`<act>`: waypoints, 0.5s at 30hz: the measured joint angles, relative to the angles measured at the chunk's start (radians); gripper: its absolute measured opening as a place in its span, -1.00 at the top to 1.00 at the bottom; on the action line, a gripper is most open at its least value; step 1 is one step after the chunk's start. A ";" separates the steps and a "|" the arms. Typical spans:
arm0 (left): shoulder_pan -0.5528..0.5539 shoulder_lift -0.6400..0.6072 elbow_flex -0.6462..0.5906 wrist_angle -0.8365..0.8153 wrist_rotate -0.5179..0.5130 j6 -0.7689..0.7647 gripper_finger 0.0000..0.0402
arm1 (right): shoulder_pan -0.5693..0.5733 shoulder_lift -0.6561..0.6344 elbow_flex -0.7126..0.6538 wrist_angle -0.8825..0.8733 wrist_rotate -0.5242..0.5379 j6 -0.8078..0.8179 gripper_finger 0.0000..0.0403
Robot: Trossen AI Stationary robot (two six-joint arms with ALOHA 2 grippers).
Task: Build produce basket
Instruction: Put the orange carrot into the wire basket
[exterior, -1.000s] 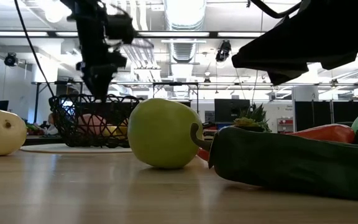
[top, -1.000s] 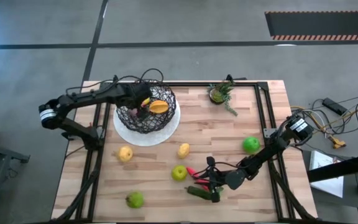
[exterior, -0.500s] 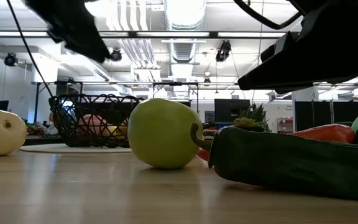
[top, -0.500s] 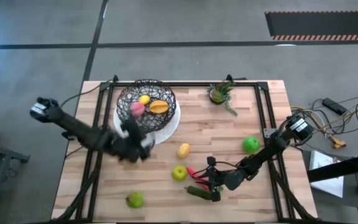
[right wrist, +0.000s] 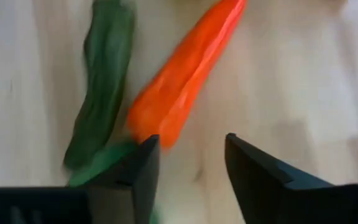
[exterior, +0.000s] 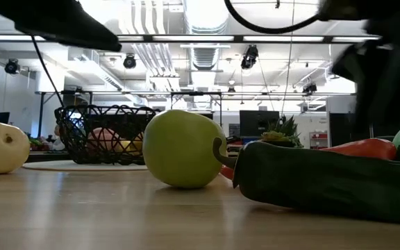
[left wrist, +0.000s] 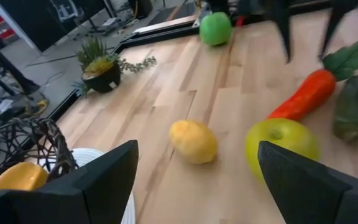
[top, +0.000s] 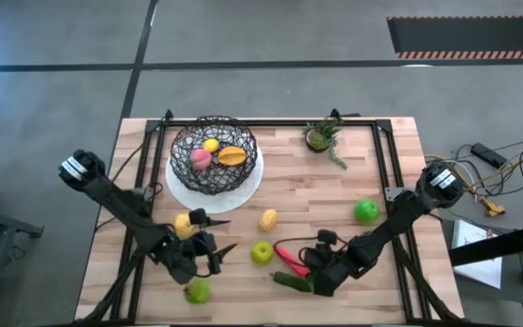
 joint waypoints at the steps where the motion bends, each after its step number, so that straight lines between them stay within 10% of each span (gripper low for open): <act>1: 0.006 0.007 0.000 0.001 0.001 -0.011 -0.56 | 0.007 0.008 0.009 -0.016 -0.024 0.004 0.07; 15: 0.078 0.100 0.016 0.165 0.195 0.118 -0.56 | 0.043 0.111 -0.012 0.094 0.007 0.011 0.18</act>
